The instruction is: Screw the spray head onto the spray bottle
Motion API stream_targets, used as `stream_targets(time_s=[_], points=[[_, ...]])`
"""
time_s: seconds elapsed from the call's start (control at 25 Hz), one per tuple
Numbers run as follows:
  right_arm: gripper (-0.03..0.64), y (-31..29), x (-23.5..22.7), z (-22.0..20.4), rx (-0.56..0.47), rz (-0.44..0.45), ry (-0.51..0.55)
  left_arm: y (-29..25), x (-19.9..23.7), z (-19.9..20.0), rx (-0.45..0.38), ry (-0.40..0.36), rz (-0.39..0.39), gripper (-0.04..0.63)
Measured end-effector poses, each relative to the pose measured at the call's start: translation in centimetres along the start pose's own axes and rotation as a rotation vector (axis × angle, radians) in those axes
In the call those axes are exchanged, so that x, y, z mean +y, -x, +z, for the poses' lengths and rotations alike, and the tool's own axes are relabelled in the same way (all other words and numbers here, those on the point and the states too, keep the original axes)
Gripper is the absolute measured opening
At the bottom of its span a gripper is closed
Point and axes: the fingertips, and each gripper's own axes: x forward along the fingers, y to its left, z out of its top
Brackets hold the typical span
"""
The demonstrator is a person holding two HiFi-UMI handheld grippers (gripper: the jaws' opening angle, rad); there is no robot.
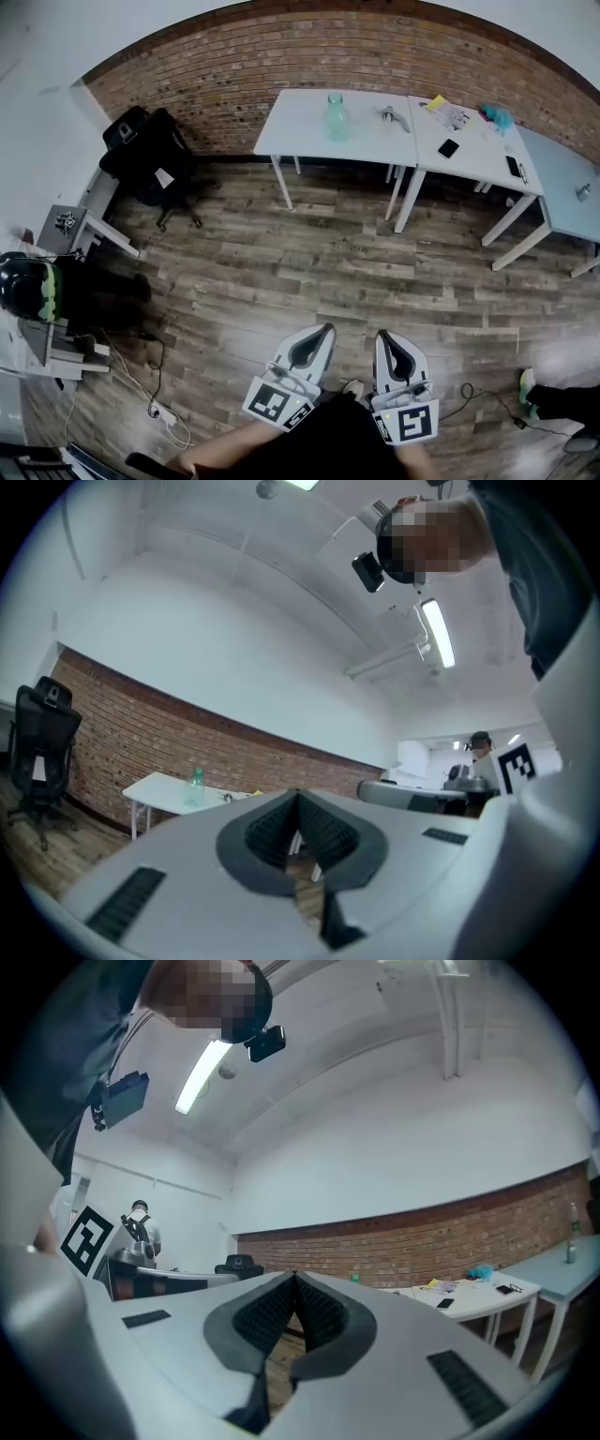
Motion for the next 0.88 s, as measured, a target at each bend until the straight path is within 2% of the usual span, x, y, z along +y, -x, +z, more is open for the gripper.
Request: stream_targets(time_s=[0.28,0.6,0.76,0.88], points=[[0.008,1.3,-0.8,-0.6,0.016,0.03,-0.046,-0.1,-0.7,-1.1,0.023,-0.055,0.056,-0.002],[0.008,4.0,-2.5,-0.6,-0.035,0.1,-0.102,0.6,-1.2,-2.9,0.055,-0.042,0.171,-0.002],[0.008,4.6,-2.6,-0.7,-0.049,0.127,-0.121,1.9,-1.4,-3.2,0.06,-0.035,0.2,-0.002],[0.008,4.6,-3.1,-1.0,-0.036,0.127,-0.114,2.3,-2.1,-3.7,0.062,-0.046,0.194,-0.002]])
